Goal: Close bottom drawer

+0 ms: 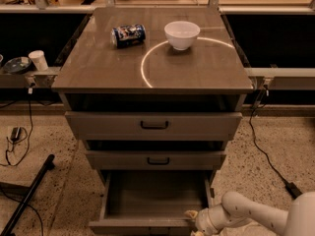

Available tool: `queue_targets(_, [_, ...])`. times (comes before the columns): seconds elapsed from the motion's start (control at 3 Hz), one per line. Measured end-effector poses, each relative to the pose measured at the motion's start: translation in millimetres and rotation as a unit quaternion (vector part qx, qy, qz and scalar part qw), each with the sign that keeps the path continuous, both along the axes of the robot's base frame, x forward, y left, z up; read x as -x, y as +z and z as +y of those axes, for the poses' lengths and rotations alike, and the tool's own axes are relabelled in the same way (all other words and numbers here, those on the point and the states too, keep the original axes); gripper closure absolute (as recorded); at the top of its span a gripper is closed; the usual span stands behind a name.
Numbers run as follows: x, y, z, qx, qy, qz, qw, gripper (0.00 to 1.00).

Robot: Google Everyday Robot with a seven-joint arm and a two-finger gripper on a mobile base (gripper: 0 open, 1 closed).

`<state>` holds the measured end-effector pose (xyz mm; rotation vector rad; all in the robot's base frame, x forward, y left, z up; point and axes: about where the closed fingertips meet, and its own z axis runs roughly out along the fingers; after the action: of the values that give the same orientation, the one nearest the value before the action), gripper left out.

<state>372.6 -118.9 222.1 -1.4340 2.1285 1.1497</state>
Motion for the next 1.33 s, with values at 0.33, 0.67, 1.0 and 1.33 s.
queue_targets(0.33, [-19.4,-12.5,9.0,-0.002,0.002,-0.009,1.0,0.0])
queue_targets(0.67, [-19.4,-12.5,9.1,-0.002,0.002,-0.009,1.0,0.0])
queue_targets(1.0, [-19.4,-12.5,9.1,-0.002,0.002,-0.009,1.0,0.19])
queue_targets(1.33, [-19.3,-12.6,9.1,-0.002,0.002,-0.009,1.0,0.5])
